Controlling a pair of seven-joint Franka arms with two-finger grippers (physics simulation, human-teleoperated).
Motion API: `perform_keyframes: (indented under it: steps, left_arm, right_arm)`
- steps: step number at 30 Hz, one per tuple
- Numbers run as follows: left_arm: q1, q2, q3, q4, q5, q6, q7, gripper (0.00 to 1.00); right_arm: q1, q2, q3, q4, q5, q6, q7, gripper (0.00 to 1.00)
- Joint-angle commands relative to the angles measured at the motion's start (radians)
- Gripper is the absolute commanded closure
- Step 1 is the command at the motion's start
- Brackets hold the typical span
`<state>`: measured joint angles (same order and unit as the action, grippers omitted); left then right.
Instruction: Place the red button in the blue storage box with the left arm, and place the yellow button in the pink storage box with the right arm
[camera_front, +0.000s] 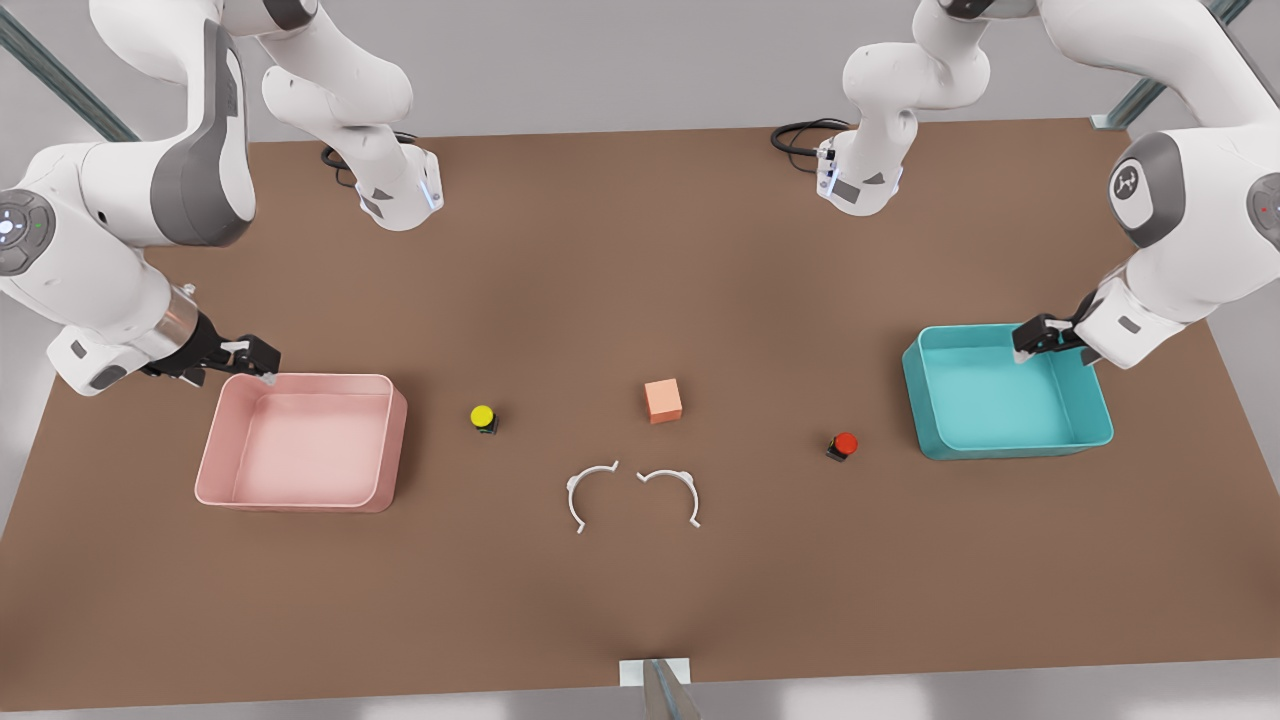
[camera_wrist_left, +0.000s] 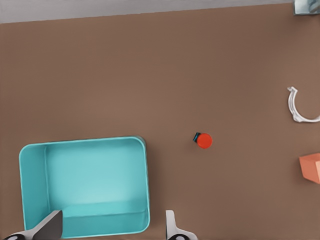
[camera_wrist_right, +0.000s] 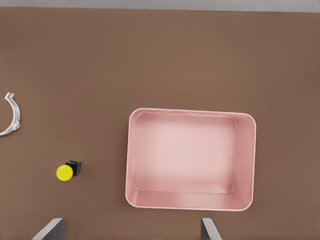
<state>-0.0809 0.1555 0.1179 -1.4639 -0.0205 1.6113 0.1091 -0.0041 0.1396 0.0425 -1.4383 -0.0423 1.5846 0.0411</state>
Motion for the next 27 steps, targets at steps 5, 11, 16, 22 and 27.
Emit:
perform_keyframes:
  steps: [5, 11, 16, 22, 27]
  left_arm:
    - [-0.156, 0.073, -0.003, 0.002, 0.001, 0.019, 0.001, 0.00]
    - [-0.372, 0.288, -0.004, -0.154, -0.027, 0.501, 0.012, 0.00]
    - [-0.366, 0.285, -0.007, -0.377, -0.033, 0.814, 0.118, 0.00]
    - [-0.324, 0.260, -0.006, -0.521, -0.033, 0.993, 0.224, 0.00]
    - [-0.290, 0.282, -0.006, -0.529, -0.033, 0.993, 0.230, 0.00]
  right_arm:
    - [0.041, 0.014, 0.007, -0.002, 0.001, 0.005, 0.022, 0.00]
    - [0.297, 0.230, 0.074, -0.083, -0.001, 0.300, 0.249, 0.00]
    - [0.374, 0.390, 0.073, -0.191, -0.030, 0.583, 0.430, 0.00]
    - [0.329, 0.330, 0.073, -0.418, -0.030, 0.739, 0.431, 0.00]
    - [0.308, 0.299, 0.083, -0.513, -0.028, 0.807, 0.433, 0.00]
